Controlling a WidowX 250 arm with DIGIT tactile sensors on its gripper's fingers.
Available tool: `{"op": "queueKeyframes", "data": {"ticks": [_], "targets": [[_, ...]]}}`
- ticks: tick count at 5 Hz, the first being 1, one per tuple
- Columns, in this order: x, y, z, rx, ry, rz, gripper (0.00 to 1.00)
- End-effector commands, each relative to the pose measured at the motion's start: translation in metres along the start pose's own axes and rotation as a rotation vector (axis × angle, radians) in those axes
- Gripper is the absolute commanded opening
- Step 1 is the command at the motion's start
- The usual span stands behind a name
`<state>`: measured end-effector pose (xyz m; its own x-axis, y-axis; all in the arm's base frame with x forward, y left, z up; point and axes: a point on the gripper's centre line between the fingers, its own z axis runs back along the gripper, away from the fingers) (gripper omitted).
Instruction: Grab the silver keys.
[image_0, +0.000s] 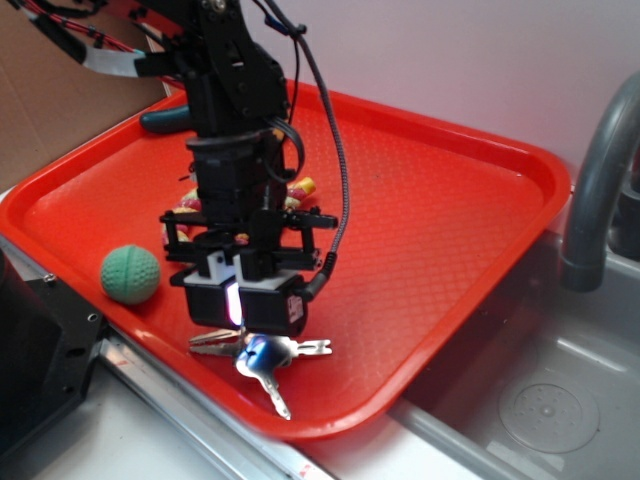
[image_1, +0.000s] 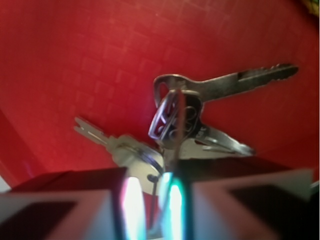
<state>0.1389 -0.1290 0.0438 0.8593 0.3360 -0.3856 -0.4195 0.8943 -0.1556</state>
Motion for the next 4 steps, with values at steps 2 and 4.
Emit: {"op": "queueKeyframes", "data": {"ticks": [2,4], "targets": [[0.0,0.007,0.079,0.152,-0.225,-0.156,0.0],[-0.021,0.056,0.193,0.251,-0.495,-0.239,0.0]]}}
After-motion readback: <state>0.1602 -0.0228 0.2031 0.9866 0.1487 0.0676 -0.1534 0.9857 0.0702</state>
